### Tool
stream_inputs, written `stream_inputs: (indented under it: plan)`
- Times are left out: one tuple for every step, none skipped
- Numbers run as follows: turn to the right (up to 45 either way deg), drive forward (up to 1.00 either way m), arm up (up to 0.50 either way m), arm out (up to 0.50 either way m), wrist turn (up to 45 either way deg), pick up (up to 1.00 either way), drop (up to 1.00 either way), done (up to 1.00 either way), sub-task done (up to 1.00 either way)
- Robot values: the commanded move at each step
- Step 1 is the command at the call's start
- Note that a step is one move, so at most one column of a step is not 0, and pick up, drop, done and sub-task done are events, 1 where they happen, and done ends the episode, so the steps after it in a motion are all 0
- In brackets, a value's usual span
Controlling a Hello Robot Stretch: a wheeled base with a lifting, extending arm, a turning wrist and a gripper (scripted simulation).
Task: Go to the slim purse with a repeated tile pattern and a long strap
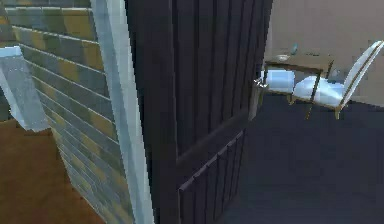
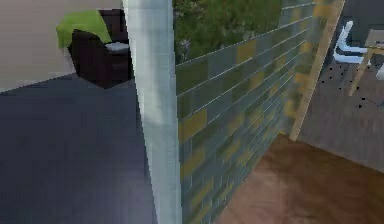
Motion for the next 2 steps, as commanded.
stream_inputs:
  plan:
    - [33.0,0.0,0.0,0.0,0.0,0.0,0.0,0.0,0.0]
    - [0.0,0.25,0.0,0.0,0.0,0.0,0.0,0.0,0.0]
